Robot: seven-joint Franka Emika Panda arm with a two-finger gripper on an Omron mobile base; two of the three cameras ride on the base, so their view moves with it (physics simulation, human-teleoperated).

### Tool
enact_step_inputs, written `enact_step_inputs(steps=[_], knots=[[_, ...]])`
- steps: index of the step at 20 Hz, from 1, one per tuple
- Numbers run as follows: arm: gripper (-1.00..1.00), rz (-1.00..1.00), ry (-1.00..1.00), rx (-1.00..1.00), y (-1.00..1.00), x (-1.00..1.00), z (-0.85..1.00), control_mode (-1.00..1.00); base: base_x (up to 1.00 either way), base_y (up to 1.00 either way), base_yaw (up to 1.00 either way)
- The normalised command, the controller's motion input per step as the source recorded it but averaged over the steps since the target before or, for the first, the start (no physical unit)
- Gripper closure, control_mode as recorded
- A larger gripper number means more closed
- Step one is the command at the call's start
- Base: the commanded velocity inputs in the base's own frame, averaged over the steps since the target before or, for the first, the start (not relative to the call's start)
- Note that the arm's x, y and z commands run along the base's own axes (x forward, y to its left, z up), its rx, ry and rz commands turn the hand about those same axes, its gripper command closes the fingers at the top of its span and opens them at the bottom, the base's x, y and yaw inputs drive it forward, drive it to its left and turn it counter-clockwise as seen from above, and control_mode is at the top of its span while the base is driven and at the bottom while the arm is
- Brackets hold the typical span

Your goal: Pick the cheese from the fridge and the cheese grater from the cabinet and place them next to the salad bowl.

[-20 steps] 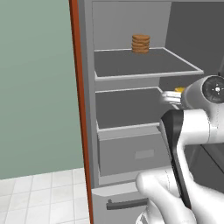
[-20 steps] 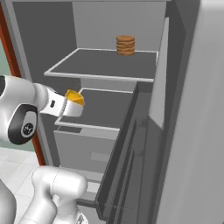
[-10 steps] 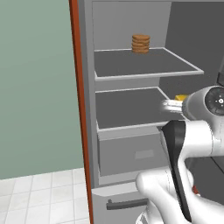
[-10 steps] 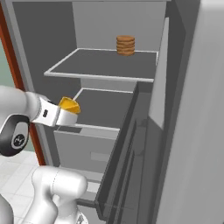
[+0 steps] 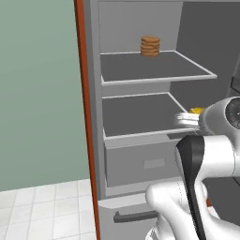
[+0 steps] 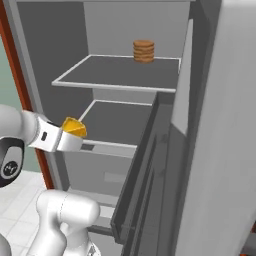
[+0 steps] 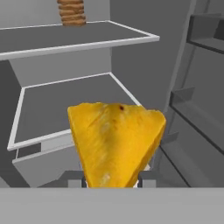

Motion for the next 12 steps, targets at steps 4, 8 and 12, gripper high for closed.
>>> enact_step_inputs(steps=[4,8,12], knots=[[1.00,0.00,0.00,0.00,0.00,0.00,0.00,1.00,-0.39,0.29,0.00],[1.00,0.00,0.00,0.00,0.00,0.00,0.00,1.00,-0.33,0.38,0.00],[1.00,0.00,0.00,0.00,0.00,0.00,0.00,1.00,-0.32,0.61,0.00]])
